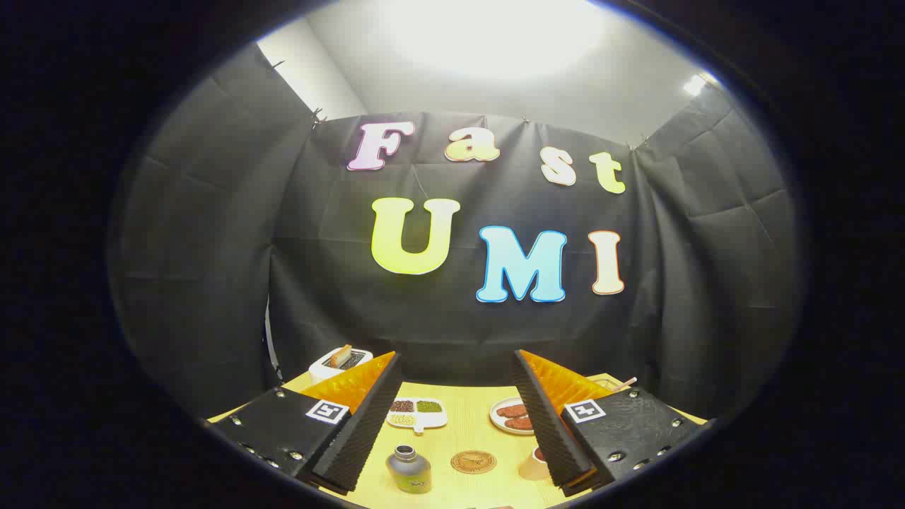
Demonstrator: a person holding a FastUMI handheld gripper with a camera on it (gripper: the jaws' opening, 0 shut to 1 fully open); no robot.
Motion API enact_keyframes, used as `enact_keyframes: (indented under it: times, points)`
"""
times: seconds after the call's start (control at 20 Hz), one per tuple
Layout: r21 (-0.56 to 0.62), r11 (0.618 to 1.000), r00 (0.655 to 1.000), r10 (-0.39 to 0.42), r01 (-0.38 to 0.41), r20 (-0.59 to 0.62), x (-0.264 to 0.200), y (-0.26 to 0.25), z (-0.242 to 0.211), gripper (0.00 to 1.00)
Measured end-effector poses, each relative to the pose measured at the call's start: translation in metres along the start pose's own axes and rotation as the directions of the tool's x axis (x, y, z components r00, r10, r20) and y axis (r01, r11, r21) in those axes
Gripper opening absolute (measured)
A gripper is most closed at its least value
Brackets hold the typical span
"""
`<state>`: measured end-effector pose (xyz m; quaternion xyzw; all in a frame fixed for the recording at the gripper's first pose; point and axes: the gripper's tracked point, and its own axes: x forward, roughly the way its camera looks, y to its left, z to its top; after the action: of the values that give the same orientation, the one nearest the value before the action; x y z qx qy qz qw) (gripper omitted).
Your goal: Take the bottle from table, then pour the juice into the cup, finally place the bottle on the coaster
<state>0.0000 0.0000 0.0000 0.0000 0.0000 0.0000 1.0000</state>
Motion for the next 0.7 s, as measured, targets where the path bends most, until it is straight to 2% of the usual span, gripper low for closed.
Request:
enact_keyframes:
  times: [0.7]
  points:
    - [0.043, 0.999, 1.000, -0.030, 0.030, -0.008, 0.012, 0.005, -0.016, 0.96]
